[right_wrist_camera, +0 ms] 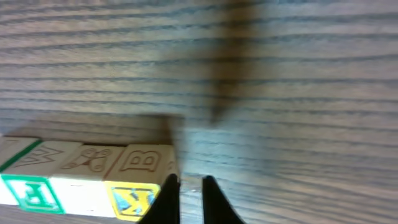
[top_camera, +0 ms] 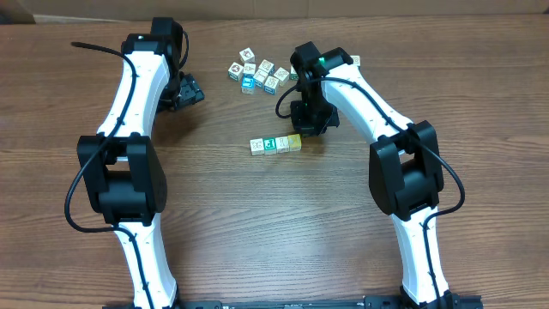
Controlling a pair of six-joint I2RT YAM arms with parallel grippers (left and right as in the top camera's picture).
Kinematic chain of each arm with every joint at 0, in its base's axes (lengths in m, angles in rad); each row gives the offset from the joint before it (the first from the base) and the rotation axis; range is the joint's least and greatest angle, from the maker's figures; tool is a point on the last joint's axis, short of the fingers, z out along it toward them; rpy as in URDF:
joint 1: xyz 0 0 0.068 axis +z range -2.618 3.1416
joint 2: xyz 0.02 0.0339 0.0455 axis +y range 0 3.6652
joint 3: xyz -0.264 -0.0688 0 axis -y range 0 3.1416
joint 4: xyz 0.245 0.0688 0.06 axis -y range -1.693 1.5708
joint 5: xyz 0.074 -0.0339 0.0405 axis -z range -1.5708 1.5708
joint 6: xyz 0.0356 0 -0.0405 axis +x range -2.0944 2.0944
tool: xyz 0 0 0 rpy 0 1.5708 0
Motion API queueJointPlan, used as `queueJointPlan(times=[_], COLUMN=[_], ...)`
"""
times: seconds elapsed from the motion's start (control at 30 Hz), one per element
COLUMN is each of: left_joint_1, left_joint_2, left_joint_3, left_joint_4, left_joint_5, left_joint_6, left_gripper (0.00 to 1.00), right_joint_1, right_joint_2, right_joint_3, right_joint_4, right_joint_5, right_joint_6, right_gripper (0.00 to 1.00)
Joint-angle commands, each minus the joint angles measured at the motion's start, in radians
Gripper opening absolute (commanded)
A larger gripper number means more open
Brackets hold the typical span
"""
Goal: Form a horizontal line
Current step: 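Lift the right gripper off the row and move it up-right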
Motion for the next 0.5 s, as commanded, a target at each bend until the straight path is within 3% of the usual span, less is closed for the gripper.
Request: queueJointPlan(times=[0.0, 0.13, 0.47], left_joint_1=[-0.006, -0.007, -0.008], left_joint_2=[-0.021, -0.021, -0.021], left_joint_3=[0.021, 0.021, 0.021], left_joint_4=[-0.002, -0.002, -0.002], left_joint_5=[-0.01, -0.01, -0.01], left_joint_6=[0.005, 0.005, 0.004], left_gripper=[1.0, 1.0, 1.0], right_joint_1=[0.004, 0.002, -0.077], right_joint_2=[-0.039, -0.039, -0.039], right_joint_3=[0.003, 0.003, 0.003], right_joint_4=[0.003, 0.003, -0.001], right_joint_5=[0.072, 0.161, 0.161], right_joint_6=[0.029, 0.059, 0.089], right_gripper=[0.12, 0.13, 0.13])
